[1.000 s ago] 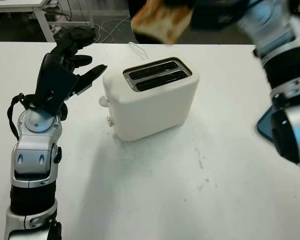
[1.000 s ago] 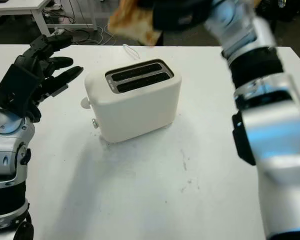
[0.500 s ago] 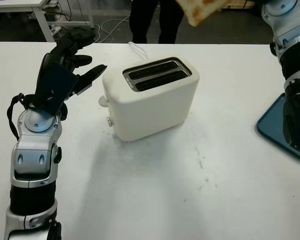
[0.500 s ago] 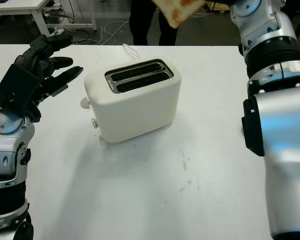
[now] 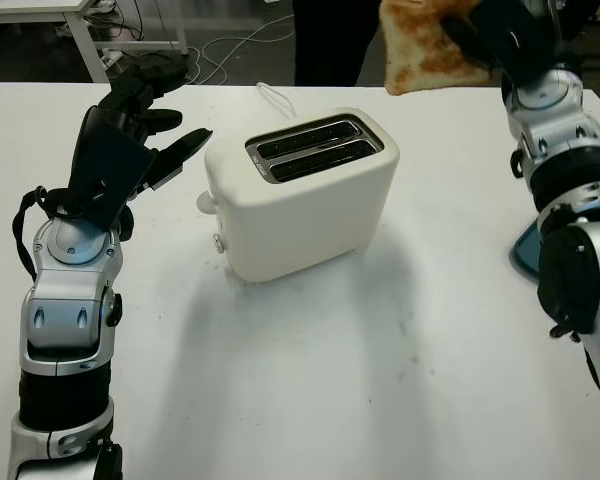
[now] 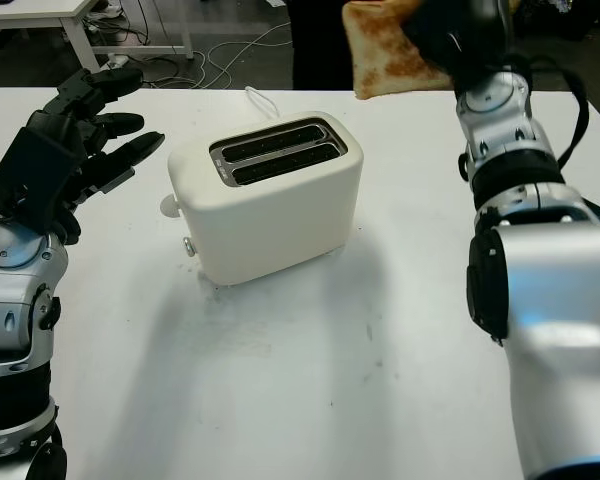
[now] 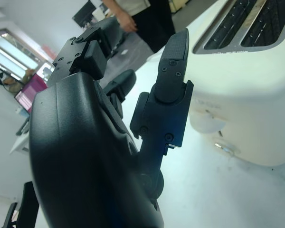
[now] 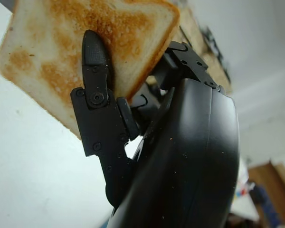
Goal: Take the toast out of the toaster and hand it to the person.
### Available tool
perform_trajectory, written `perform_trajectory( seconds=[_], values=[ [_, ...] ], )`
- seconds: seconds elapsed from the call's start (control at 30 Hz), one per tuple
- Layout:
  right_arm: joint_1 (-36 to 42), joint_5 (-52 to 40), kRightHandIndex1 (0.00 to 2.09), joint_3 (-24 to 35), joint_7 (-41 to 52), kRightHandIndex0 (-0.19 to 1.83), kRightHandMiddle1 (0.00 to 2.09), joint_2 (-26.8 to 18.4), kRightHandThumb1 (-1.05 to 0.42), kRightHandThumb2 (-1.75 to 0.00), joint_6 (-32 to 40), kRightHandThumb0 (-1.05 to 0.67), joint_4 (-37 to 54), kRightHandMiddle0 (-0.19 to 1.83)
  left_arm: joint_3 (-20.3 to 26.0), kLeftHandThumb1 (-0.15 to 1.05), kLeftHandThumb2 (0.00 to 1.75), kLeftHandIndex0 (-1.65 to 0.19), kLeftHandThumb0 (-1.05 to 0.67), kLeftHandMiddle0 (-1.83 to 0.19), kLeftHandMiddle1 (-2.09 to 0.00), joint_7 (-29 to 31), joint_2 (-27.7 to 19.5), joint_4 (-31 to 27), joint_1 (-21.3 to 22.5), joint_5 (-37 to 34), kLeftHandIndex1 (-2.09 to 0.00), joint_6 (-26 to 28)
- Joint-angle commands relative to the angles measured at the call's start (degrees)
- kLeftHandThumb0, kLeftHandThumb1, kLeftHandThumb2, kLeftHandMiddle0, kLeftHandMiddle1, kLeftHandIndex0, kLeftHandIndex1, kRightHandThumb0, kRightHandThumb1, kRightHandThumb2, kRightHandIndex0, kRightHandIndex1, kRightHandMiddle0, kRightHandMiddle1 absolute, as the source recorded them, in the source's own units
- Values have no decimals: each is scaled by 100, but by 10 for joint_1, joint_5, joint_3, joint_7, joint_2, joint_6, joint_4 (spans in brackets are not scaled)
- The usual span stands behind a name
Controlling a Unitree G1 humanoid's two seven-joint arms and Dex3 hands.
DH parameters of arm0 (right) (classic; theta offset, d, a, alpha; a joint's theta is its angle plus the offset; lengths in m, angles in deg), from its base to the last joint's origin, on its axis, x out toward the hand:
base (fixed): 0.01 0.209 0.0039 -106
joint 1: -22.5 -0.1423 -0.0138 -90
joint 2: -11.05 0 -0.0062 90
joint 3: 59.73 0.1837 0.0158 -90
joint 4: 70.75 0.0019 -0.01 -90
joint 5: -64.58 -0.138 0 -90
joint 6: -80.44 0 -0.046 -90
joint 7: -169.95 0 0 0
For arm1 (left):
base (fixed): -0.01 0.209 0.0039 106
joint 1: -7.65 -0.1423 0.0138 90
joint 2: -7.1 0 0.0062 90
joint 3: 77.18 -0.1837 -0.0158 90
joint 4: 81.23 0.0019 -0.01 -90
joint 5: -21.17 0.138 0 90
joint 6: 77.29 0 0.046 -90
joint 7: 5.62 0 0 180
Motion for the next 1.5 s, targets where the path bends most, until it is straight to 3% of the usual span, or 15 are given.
perform_trajectory(
  seconds=[0.0, 0.17, 0.57, 0.63, 0.7, 0.77, 0.87, 0.93, 0.97, 1.0, 1.1, 1.2, 1.33, 1.47],
  values=[
    [15, -8, 175, 7, -14, 66, 164, 7, -92, -38, 12, -20, -5, 36, 2, 92, 5, -24, -38, -6, -97, 0, -4, -3, -12, 1, -53, -2],
    [28, -13, 175, 13, -25, 57, 156, 14, -92, -37, 33, -17, -5, 30, -1, 92, 6, -23, -40, -7, -96, 1, -8, 0, -14, 5, -52, -9],
    [55, -5, 175, 8, -35, 54, 162, 23, -92, -33, 12, -13, -4, 31, 1, 92, 4, -24, -43, -7, -94, 1, -6, 4, -16, 2, -50, -14],
    [52, -8, 175, 10, -49, 50, 112, 29, -92, -30, 34, -19, -5, 49, 1, 92, 5, -24, -43, -7, -94, 1, -6, 3, -16, 2, -50, -13],
    [56, -9, 174, 11, -57, 46, 91, 33, -92, -28, 29, -18, -4, 58, 1, 92, 5, -24, -42, -7, -94, 1, -7, 4, -17, 2, -50, -14],
    [62, -3, 166, 5, -55, 47, 54, 32, -92, -27, 16, -14, -4, 69, 0, 92, 5, -24, -42, -7, -94, 1, -8, 3, -16, 4, -50, -12],
    [68, -6, 169, 6, -52, 46, 33, 35, -92, -27, 4, -10, -2, 79, -1, 92, 5, -25, -41, -8, -93, 1, -8, 5, -16, 5, -50, -15],
    [70, -8, 173, 7, -54, 46, 33, 37, -92, -27, 4, -8, -2, 82, -2, 92, 5, -25, -42, -9, -94, 1, -9, 6, -16, 6, -50, -18],
    [71, -9, 174, 8, -51, 48, 57, 38, -92, -28, 6, -8, -3, 76, -2, 92, 5, -25, -43, -9, -94, 1, -9, 6, -16, 6, -49, -18],
    [72, -11, 173, 11, -52, 48, 97, 39, -92, -28, 3, -8, -3, 56, -1, 92, 5, -25, -43, -9, -93, 0, -8, 6, -16, 5, -49, -16],
    [72, -16, 174, 17, -46, 47, 129, 39, -92, -28, 5, -8, -4, 40, 0, 92, 4, -25, -43, -9, -93, 0, -6, 7, -16, 3, -49, -17],
    [68, -13, 174, 13, -52, 46, 107, 40, -92, -28, 16, -12, -3, 41, -1, 92, 4, -26, -44, -9, -94, 0, -7, 5, -16, 4, -49, -15],
    [69, -9, 175, 10, -54, 54, 124, 40, -92, -28, 6, -9, -3, 40, 0, 92, 5, -25, -43, -8, -94, 2, -7, 5, -16, 2, -49, -16],
    [68, -15, 175, 15, -52, 49, 100, 40, -92, -29, 9, -10, -3, 48, -1, 92, 5, -26, -44, -8, -95, 1, -8, 7, -16, 4, -49, -20]
  ],
)
